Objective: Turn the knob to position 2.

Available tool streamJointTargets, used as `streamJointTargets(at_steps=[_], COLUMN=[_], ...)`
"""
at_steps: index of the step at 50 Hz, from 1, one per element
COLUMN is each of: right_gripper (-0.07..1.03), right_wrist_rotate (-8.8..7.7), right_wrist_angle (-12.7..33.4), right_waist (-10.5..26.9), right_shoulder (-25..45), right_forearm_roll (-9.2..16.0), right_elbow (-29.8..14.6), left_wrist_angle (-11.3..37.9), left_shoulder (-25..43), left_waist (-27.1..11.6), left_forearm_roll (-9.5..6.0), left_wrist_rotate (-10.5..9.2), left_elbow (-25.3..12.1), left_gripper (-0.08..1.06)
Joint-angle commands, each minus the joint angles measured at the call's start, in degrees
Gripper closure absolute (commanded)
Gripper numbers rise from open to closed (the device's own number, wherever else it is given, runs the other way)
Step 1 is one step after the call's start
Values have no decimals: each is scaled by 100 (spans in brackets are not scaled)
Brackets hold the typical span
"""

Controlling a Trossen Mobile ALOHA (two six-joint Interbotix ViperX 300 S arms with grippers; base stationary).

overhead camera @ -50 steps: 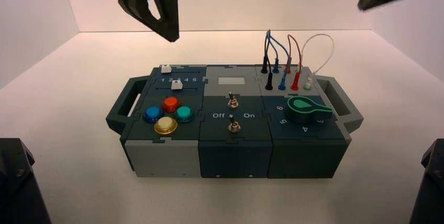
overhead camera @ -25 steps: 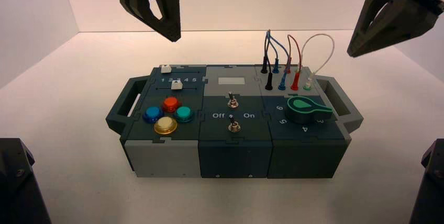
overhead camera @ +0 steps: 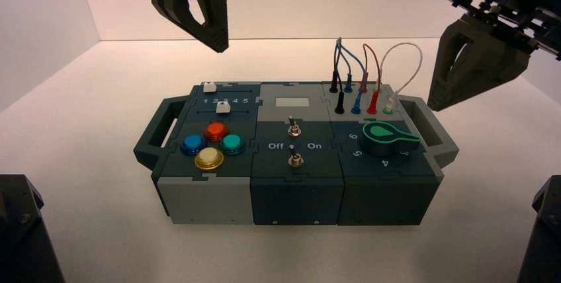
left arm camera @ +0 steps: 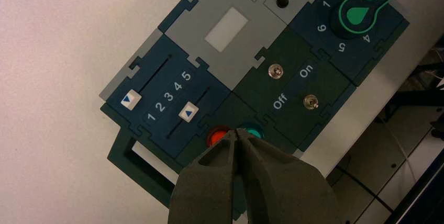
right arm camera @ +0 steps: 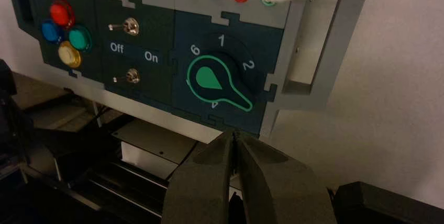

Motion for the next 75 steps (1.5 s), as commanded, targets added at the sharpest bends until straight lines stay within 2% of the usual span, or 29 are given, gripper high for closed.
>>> streamJointTargets(at_steps=[1, 12, 52, 75], right_gripper=[99, 99, 99, 99], right_wrist_rotate=[18, 53, 44, 53], right_wrist_angle=[0, -97, -800, -1116], right_waist=[132, 562, 571, 562], right_shoulder=[79, 580, 1292, 1415], right_forearm_roll=[70, 105, 44, -141], right_elbow=[-53, -35, 9, -26], left_wrist_angle=[-35, -35, -26, -18], left_shoulder=[-35, -35, -70, -88], left_waist=[-18, -9, -18, -18], left_forearm_roll=[9, 26, 26, 9], left_wrist_rotate=[26, 26, 88, 149], left_elbow=[-158, -167, -141, -141], left_gripper=[101, 100, 101, 100])
